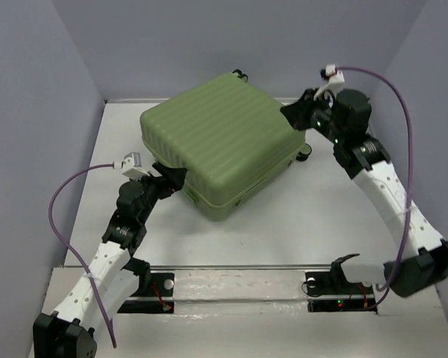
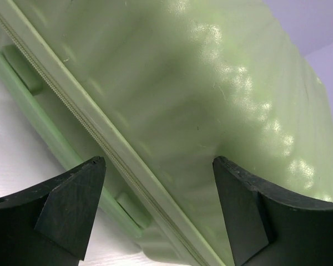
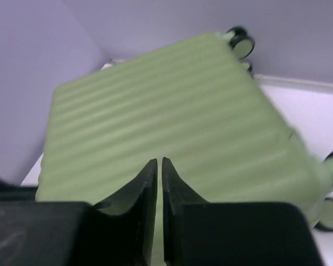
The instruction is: Pack the luggage
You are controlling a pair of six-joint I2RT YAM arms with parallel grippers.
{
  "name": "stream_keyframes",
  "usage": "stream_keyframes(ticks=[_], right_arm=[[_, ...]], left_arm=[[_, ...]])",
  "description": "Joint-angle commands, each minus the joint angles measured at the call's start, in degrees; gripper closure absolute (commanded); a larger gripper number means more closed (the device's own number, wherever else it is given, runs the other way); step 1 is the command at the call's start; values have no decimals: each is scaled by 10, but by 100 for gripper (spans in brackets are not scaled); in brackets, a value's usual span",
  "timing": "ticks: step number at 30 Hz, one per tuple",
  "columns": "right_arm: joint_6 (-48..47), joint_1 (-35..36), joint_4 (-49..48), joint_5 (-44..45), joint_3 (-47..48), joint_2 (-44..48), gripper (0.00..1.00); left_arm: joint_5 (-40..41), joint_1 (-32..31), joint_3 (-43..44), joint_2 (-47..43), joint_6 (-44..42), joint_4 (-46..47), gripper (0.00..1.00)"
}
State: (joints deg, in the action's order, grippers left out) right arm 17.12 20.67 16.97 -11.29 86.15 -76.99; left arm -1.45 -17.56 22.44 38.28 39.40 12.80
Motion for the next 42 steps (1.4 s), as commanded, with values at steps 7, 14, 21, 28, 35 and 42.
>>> stream_keyframes(ticks=[7, 14, 21, 28, 35, 42], right_arm=[[36, 205, -329, -52, -504, 124, 59], [27, 205, -438, 31, -593, 110, 48], [11, 205, -504, 12, -606, 70, 45], [-9, 205, -572, 3, -594, 52, 47], [3, 205, -592, -2, -597, 41, 89], [35, 270, -501, 14, -615, 100, 93]], left_arm=[[-70, -34, 7, 8, -4, 64, 12], [-51, -35, -6, -42, -6, -41, 18], [-95, -37, -19, -45, -17, -68, 21], [-100, -85, -19, -23, -21, -52, 23], [-71, -167, -7, 51, -7, 35, 24], [-51, -209, 22, 142, 15, 143, 29]])
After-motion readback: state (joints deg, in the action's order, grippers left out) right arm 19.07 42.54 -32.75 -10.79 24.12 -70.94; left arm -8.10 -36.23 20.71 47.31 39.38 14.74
